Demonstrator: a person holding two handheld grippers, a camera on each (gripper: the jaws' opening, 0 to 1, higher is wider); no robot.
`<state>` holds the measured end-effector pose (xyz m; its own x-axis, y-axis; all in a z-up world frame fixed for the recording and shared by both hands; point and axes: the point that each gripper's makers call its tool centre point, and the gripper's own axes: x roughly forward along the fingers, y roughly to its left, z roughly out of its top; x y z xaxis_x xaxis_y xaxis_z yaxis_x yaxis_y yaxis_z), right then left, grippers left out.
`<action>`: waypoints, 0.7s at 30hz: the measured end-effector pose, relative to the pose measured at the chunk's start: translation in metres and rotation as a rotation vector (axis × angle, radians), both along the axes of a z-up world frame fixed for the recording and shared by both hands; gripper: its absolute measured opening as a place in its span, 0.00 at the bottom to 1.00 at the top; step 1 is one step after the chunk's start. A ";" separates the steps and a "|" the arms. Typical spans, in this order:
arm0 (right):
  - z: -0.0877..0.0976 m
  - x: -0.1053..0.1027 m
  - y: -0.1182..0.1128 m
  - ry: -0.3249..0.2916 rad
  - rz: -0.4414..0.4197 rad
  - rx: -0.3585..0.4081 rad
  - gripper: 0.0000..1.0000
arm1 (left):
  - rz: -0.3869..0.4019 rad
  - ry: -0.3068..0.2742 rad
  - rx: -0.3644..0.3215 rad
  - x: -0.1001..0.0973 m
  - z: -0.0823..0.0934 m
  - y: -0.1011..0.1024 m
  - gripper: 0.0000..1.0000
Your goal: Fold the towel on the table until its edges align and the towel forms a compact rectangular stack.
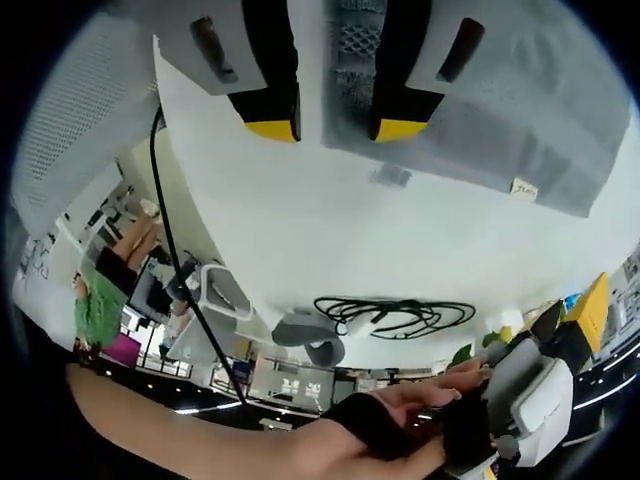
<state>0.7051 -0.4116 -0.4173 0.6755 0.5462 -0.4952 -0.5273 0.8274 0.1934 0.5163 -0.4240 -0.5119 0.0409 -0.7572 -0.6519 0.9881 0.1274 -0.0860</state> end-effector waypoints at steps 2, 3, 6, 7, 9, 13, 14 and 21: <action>0.000 -0.001 0.002 -0.001 0.006 -0.010 0.38 | 0.009 0.000 0.002 0.001 -0.003 -0.001 0.28; -0.003 0.003 0.000 -0.002 0.009 -0.017 0.38 | 0.016 0.000 -0.004 0.001 -0.002 -0.002 0.28; -0.007 0.004 0.003 0.000 0.013 -0.039 0.38 | 0.026 -0.019 0.001 0.002 -0.003 -0.004 0.27; -0.009 0.006 0.001 0.002 0.013 -0.043 0.38 | 0.026 -0.025 0.001 0.003 -0.003 -0.005 0.26; -0.009 0.012 -0.002 0.001 0.004 -0.041 0.38 | 0.034 -0.034 0.002 0.004 -0.003 -0.005 0.25; -0.010 0.014 0.001 -0.003 -0.002 -0.047 0.38 | 0.054 -0.037 -0.004 0.002 -0.003 -0.006 0.27; -0.011 0.015 0.002 -0.003 -0.002 -0.047 0.38 | 0.052 -0.053 0.004 0.002 -0.003 -0.006 0.27; -0.023 0.024 0.010 0.011 0.004 -0.059 0.38 | 0.048 -0.113 0.021 0.004 -0.003 -0.006 0.24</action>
<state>0.7296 -0.4021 -0.4404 0.6676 0.5189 -0.5339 -0.5289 0.8353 0.1504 0.5204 -0.4298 -0.5152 0.1512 -0.7386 -0.6570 0.9840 0.1755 0.0291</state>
